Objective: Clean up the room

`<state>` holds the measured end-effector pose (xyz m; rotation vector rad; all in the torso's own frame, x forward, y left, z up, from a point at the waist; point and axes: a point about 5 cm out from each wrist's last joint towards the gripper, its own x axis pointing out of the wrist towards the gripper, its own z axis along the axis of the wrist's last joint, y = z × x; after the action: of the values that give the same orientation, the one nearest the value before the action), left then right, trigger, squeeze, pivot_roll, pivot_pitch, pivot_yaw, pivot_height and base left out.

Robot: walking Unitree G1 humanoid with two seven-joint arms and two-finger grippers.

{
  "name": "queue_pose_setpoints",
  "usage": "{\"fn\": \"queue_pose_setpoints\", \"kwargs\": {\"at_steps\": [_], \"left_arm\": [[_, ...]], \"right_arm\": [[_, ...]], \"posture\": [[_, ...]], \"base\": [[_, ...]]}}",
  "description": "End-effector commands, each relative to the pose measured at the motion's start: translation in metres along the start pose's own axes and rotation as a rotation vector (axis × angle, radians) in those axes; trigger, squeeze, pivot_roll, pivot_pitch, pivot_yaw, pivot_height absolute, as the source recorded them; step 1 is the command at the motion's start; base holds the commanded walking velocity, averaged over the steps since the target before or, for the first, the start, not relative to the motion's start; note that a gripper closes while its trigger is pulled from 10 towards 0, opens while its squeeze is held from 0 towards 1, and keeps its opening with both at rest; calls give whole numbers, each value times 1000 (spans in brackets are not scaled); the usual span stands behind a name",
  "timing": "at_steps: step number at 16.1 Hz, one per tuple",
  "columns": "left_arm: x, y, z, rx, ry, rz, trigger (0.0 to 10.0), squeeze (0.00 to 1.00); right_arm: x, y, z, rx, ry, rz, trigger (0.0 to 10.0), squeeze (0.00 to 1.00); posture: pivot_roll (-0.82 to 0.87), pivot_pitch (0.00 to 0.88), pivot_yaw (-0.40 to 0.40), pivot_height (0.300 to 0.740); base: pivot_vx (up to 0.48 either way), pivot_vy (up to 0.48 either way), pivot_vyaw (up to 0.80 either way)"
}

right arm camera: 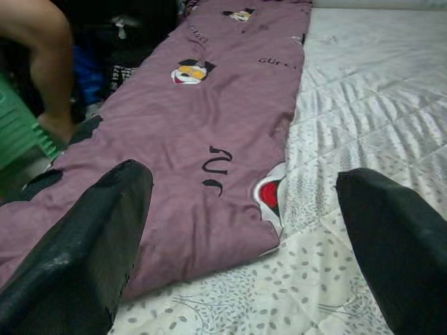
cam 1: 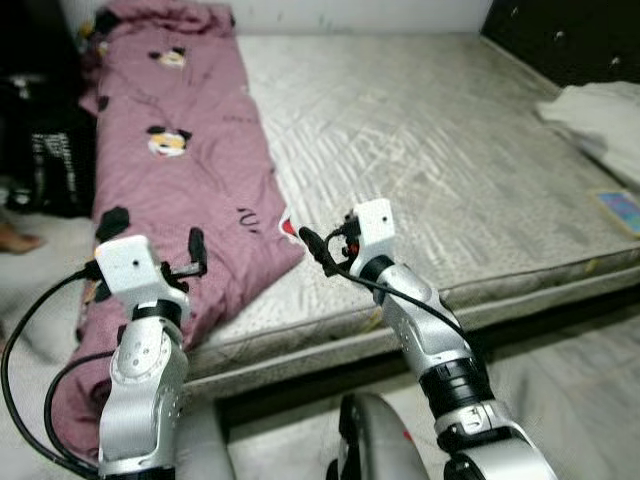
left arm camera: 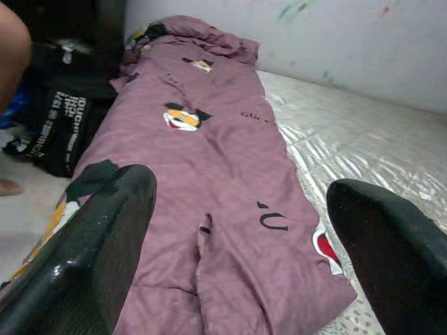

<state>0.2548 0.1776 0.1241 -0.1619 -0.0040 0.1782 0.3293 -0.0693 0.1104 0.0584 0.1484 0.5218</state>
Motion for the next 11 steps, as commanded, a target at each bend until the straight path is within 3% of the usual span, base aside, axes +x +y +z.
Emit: {"fn": "queue_pose_setpoints", "kwargs": {"at_steps": [1,8,11], "left_arm": [[0,-2,-1,6,11,5,10000,0],[6,4,4,42,-21,82,10000,0],[0,5,6,83,-40,142,10000,0]], "right_arm": [[0,-5,3,-1,-2,-10,10000,0],[0,-4,4,-4,-3,1,10000,0],[-4,-3,0,4,28,9,10000,0]], "posture": [[-11,8,-88,611],[-11,8,-85,536],[8,38,-102,536]], "base": [[0,0,0],[0,0,0],[0,0,0]]}}
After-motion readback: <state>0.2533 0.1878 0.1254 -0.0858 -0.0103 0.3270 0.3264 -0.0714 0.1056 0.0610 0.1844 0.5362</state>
